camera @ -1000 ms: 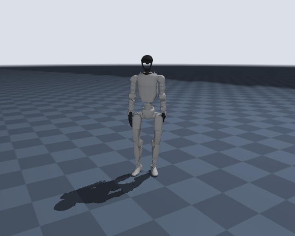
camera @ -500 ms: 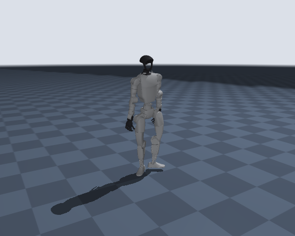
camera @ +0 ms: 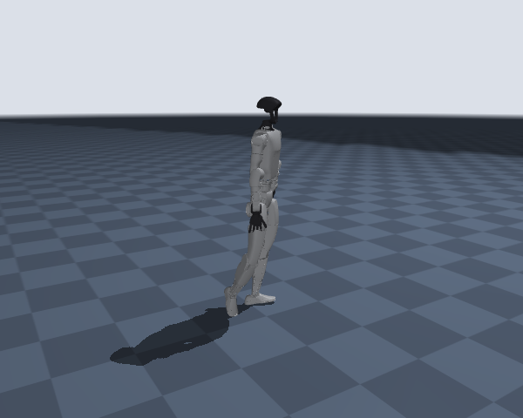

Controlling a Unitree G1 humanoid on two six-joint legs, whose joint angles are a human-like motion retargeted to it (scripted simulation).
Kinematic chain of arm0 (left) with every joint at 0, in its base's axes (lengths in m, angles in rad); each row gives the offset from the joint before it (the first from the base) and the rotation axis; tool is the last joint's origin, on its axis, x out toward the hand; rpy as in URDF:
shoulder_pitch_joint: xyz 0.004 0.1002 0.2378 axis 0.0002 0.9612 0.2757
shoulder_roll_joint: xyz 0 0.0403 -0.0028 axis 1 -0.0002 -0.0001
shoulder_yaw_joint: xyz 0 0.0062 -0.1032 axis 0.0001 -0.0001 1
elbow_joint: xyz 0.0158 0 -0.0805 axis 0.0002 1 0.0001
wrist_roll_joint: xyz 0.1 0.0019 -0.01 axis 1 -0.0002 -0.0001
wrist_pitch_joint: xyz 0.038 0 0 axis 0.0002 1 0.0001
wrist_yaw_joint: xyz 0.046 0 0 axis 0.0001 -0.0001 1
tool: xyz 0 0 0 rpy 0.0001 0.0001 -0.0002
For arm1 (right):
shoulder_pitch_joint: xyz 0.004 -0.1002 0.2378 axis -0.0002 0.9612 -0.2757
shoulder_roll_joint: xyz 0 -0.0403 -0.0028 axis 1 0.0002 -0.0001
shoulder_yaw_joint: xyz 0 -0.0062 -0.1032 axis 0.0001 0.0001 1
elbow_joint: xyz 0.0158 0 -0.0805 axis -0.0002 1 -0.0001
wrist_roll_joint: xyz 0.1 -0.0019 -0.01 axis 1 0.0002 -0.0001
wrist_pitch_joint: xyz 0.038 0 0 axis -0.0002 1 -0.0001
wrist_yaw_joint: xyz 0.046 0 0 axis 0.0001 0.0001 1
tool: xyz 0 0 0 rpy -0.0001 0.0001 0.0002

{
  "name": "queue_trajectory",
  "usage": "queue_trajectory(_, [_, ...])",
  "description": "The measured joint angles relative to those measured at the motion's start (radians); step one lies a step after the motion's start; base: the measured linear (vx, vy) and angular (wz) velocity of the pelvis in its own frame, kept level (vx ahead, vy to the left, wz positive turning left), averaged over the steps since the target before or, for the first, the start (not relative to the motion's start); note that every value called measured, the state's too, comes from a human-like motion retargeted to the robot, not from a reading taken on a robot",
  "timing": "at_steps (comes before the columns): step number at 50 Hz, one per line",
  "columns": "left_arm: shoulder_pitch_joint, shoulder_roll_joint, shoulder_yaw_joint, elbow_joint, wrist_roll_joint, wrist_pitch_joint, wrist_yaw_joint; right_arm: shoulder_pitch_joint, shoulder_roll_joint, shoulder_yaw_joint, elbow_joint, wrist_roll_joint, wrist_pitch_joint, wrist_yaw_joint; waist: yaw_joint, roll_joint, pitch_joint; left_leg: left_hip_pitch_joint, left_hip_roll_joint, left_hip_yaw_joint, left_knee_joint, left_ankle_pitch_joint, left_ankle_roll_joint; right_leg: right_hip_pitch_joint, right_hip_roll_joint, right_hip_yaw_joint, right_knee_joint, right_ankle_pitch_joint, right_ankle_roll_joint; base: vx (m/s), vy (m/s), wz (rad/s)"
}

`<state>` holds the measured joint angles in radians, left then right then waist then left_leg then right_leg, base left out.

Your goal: In place motions

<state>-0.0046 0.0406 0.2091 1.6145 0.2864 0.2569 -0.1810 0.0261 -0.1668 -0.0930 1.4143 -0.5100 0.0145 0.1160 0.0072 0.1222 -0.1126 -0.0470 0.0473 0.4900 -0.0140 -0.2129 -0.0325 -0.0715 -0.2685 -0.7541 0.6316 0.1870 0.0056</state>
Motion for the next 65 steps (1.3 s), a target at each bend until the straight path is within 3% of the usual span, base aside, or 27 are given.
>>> queue_trajectory(3, [-0.007, 0.012, -0.004, -0.014, 0.007, -0.001, -0.002, -0.002, 0.01, 0.007, -0.001, 0.001, -0.002, 0.008, -0.016, -0.015, -0.01, -0.021, -0.02, -0.054, -0.005, 0.007, 0.015, -0.087, 0.078, 0.205, -0.032, -0.012, 0.033, -0.11, 0.11, 1.36])
queue_trajectory(9, [-0.029, 0.037, -0.001, -0.036, 0.009, 0.013, -0.044, 0.007, 0.024, 0.028, 0.003, -0.024, -0.01, 0.01, -0.055, -0.051, -0.002, -0.035, -0.052, -0.174, -0.005, 0.02, 0.024, -0.14, 0.139, 0.362, -0.209, -0.122, 0.009, -0.04, 0.03, 1.49])
queue_trajectory(15, [-0.033, 0.035, 0.013, -0.038, -0.008, 0.008, -0.052, 0.017, 0.025, 0.046, 0.043, -0.069, 0.001, 0.016, -0.061, -0.126, 0.04, 0.011, -0.126, -0.292, 0.006, 0.022, 0.033, -0.116, 0.208, 0.567, -0.48, -0.168, 0.07, 0.07, -0.03, 1.32])
queue_trajectory(18, [-0.012, 0.035, 0.017, -0.039, -0.02, -0.012, -0.015, 0.03, 0.027, 0.05, 0.067, -0.088, 0.01, 0.017, -0.055, -0.155, 0.039, 0.046, -0.156, -0.335, 0.004, 0.021, 0.034, -0.069, 0.213, 0.523, -0.559, -0.154, 0.017, 0.19, -0.1, 1.06])
queue_trajectory(20, [-0.001, 0.034, 0.02, -0.03, -0.015, -0.009, 0.005, 0.035, 0.03, 0.036, 0.086, -0.101, 0.023, 0.031, -0.034, -0.175, 0.023, 0.051, -0.177, -0.365, 0.005, 0.024, 0.035, -0.033, 0.186, 0.409, -0.58, -0.16, 0.037, 0.21, -0.06, 0.8])
queue_trajectory(22, [-0.002, 0.023, 0.026, -0.002, -0.027, -0.005, 0.044, 0.031, 0.029, 0.008, 0.096, -0.112, 0.04, 0.055, 0.005, -0.179, 0.009, 0.045, -0.175, -0.385, 0.012, 0.026, 0.028, -0.016, 0.177, 0.402, -0.58, -0.169, 0.068, 0.15, -0.08, 0.59])
queue_trajectory(30, [0.056, -0.007, 0.094, 0.053, -0.068, -0.014, 0.06, 0.008, 0.023, 0.012, 0.088, -0.105, 0.055, 0.062, 0.005, -0.161, -0.059, 0.04, -0.167, -0.467, 0.013, 0.028, 0.017, 0.03, 0.191, 0.306, -0.603, -0.214, 0.058, 0.19, -0.08, 0.54])
queue_trajectory(43, [0.025, 0.002, 0.076, 0.037, -0.058, -0.006, 0.055, -0.01, 0.046, 0.051, 0.009, -0.128, 0.016, 0.104, -0.01, -0.164, -0.074, 0.024, -0.133, -0.528, 0.019, 0.026, -0.02, 0.05, 0.236, 0.281, -0.62, -0.258, 0.037, 0.09, -0.13, 0.23])
queue_trajectory(53, [-0.018, 0.006, 0.028, -0.013, -0.044, -0.02, 0.036, 0.013, 0.035, 0.027, 0.058, -0.135, 0.032, 0.093, -0.052, -0.184, -0.052, -0.035, -0.119, -0.525, 0.158, -0.039, -0.055, 0.034, 0.237, 0.331, -0.601, -0.269, 0.038, 0.08, -0.1, -0.03])
queue_trajectory(57, [-0.032, 0.013, 0.002, -0.026, -0.033, -0.025, 0.031, 0.015, 0.017, -0.004, 0.072, -0.123, 0.04, 0.088, -0.059, -0.2, -0.031, -0.093, -0.133, -0.51, 0.296, 0.001, -0.083, 0.013, 0.205, 0.37, -0.581, -0.258, 0.044, 0.04, 0.01, -0.44])
queue_trajectory(60, [-0.038, 0.018, 0.002, -0.02, -0.034, -0.023, 0.028, 0.012, 0.005, -0.027, 0.074, -0.12, 0.049, 0.078, -0.059, -0.215, -0.015, -0.117, -0.17, -0.569, 0.371, 0.043, -0.062, -0.001, 0.178, 0.41, -0.573, -0.238, 0.045, 0.01, 0.06, -0.98])
queue_trajectory(65, [-0.016, 0.022, 0.036, -0.006, -0.057, -0.028, 0.036, 0.004, -0.012, -0.039, 0.056, -0.115, 0.041, 0.058, -0.009, -0.213, -0.001, -0.079, -0.205, -0.742, 0.305, -0.029, -0.025, -0.053, 0.189, 0.583, -0.544, -0.203, 0.044, 0.08, 0.12, -2.14])
